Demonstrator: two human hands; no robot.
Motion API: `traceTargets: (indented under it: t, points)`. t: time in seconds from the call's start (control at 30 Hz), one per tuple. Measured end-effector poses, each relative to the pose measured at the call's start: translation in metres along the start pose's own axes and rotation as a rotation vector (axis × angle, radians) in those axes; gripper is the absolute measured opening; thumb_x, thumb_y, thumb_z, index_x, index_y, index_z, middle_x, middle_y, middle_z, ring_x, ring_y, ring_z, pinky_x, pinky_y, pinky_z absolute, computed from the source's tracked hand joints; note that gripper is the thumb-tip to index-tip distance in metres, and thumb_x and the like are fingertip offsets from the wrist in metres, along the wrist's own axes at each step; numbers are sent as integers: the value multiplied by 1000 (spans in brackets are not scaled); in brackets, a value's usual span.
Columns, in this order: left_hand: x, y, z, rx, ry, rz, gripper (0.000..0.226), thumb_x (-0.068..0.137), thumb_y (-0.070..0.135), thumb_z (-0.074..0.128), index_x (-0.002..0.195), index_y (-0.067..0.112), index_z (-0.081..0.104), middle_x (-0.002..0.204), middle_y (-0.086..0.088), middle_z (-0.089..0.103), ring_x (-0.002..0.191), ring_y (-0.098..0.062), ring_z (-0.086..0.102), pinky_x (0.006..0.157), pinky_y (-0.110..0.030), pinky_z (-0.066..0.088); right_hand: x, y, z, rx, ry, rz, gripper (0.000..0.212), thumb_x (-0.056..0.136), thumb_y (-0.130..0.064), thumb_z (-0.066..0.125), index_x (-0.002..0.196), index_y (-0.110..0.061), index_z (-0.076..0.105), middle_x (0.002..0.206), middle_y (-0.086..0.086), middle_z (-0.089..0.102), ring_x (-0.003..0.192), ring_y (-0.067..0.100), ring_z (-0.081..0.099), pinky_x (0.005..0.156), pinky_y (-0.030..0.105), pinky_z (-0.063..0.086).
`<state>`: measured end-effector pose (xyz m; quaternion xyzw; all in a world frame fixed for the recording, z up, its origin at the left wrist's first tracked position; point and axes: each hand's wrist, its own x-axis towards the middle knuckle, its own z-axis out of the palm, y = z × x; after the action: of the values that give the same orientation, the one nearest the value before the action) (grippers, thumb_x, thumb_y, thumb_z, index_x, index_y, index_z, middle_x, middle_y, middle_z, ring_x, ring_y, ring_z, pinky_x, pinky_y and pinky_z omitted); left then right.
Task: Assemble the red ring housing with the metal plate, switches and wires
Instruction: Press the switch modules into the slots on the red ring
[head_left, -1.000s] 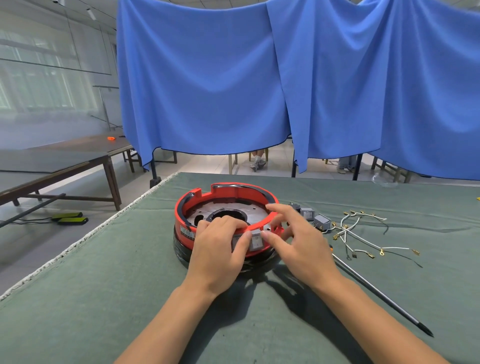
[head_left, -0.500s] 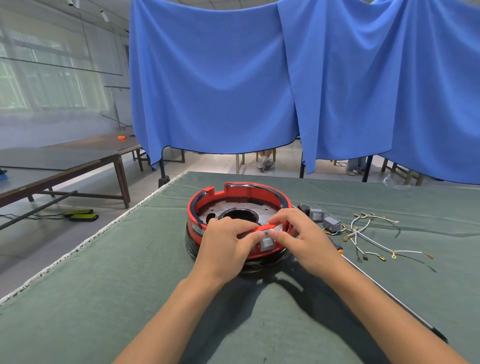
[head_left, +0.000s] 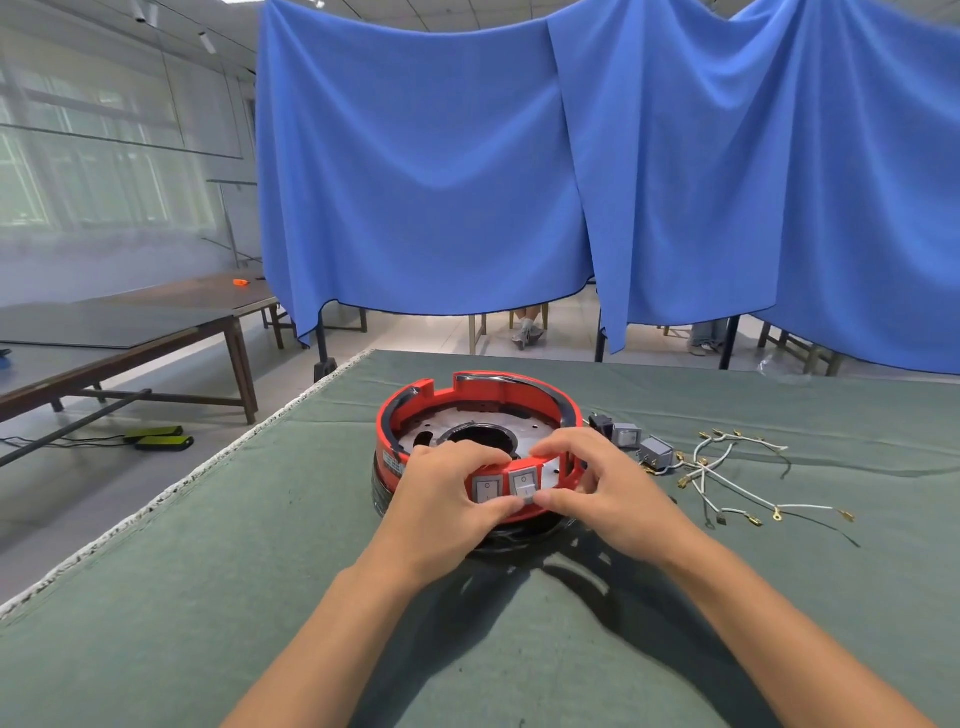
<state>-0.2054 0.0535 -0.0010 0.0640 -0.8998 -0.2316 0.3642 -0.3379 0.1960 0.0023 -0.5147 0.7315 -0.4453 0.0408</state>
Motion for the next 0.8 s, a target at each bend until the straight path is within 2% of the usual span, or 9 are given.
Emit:
traceTargets:
  t: [0.17, 0.3, 0.43, 0.5, 0.63, 0.73, 0.8]
  points:
    - [-1, -1, 0, 76, -23, 17, 37, 75, 33, 77, 109, 25, 67, 105, 15, 67, 100, -2, 57, 92, -27, 33, 1, 3, 1, -47, 15, 12, 36, 76, -22, 79, 107, -30, 61, 110, -16, 53, 75, -17, 48, 66, 9, 39]
    - [0, 0, 2, 116, -49, 20, 34, 76, 27, 76, 108, 24, 64, 106, 14, 64, 101, -3, 53, 87, -25, 30, 1, 3, 8, -166, 75, 5, 37, 74, -28, 79, 102, -36, 57, 106, -20, 52, 92, -4, 50, 74, 15, 40]
    - [0, 1, 3, 128, -52, 43, 30, 75, 20, 75, 101, 21, 62, 106, 12, 61, 102, -6, 53, 83, -27, 30, 1, 2, 10, -257, 120, 0, 37, 71, -32, 80, 99, -37, 57, 102, -22, 53, 85, -2, 50, 71, 18, 40]
    - [-1, 0, 3, 138, -65, 46, 30, 76, 25, 72, 104, 23, 61, 106, 14, 61, 101, -6, 53, 82, -25, 28, 1, 3, 10, -255, 116, 5, 37, 71, -32, 80, 99, -38, 56, 101, -22, 52, 85, -4, 49, 68, 15, 38]
    - [-3, 2, 5, 184, -67, 28, 38, 80, 50, 56, 111, 30, 63, 107, 16, 64, 102, -5, 53, 89, -27, 29, -4, 6, 10, -185, 98, 1, 37, 74, -33, 75, 106, -40, 57, 109, -25, 50, 80, -10, 51, 71, 18, 42]
    - [-5, 8, 8, 256, 0, 10, 34, 85, 44, 52, 109, 27, 68, 104, 11, 66, 100, -14, 56, 86, -32, 34, -11, 13, 10, -169, 268, 33, 42, 75, -19, 67, 112, -38, 59, 115, -27, 48, 67, -8, 52, 72, 25, 48]
    - [-7, 13, 13, 307, 60, 14, 28, 84, 37, 55, 103, 22, 70, 100, 6, 67, 95, -19, 58, 85, -34, 36, -13, 17, 6, -208, 430, 123, 33, 78, -18, 63, 104, -38, 61, 110, -21, 51, 64, -1, 56, 67, 31, 49]
